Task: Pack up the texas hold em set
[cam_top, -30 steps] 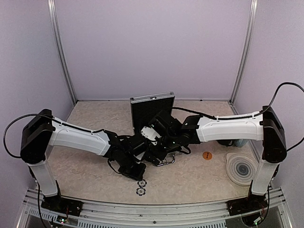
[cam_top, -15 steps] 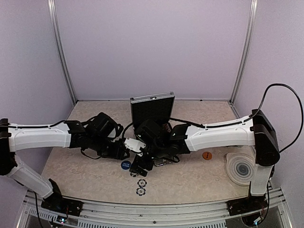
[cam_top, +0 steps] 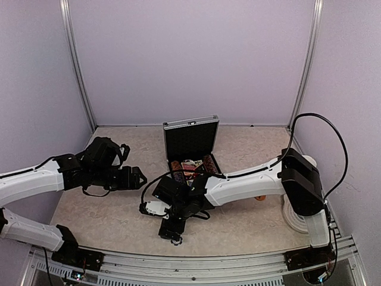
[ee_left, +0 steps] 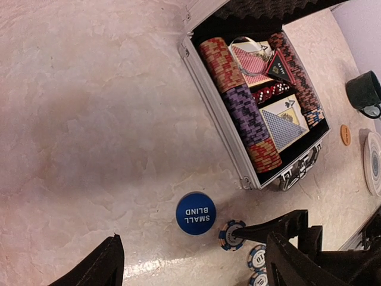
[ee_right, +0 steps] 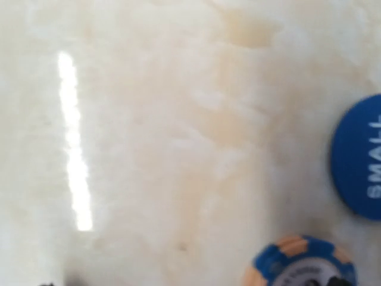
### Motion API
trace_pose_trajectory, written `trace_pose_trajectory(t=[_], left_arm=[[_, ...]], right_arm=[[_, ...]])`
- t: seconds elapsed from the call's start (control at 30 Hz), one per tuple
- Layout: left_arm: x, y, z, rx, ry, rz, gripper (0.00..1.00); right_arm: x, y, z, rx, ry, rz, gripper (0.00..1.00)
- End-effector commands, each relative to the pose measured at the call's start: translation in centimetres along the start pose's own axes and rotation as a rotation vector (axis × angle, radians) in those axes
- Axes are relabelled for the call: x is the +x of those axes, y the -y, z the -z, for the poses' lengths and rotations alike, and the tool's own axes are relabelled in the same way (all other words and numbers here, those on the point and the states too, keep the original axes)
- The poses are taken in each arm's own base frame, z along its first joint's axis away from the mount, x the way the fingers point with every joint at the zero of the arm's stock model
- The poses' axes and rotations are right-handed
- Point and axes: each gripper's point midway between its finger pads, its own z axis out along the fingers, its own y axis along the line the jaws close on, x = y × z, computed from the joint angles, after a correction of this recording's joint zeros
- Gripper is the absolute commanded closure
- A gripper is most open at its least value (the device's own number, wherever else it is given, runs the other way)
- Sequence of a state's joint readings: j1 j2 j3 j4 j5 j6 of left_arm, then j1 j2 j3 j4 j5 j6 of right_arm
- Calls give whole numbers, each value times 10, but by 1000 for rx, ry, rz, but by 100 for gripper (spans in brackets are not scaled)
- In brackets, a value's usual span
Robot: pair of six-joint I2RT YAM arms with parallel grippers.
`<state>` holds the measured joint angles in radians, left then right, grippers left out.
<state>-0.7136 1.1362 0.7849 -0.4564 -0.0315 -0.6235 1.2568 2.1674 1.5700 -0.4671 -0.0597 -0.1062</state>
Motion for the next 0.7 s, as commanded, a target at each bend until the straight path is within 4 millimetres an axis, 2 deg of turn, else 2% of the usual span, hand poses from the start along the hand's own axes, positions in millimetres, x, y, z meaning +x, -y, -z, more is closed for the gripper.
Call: trace_pose_trajectory(t=[0.0, 0.2, 0.67], left_arm=[[4, -7, -8, -19, -8, 8, 19], [3, -6, -19, -26, -26, -7, 20], [-1, -7, -32, -46, -45, -19, 20]], right_arm=[[12, 12, -5, 43, -54, -59, 1], [27, 27, -4, 54, -71, -149, 1], [58, 20, 12, 45, -137, -153, 3]])
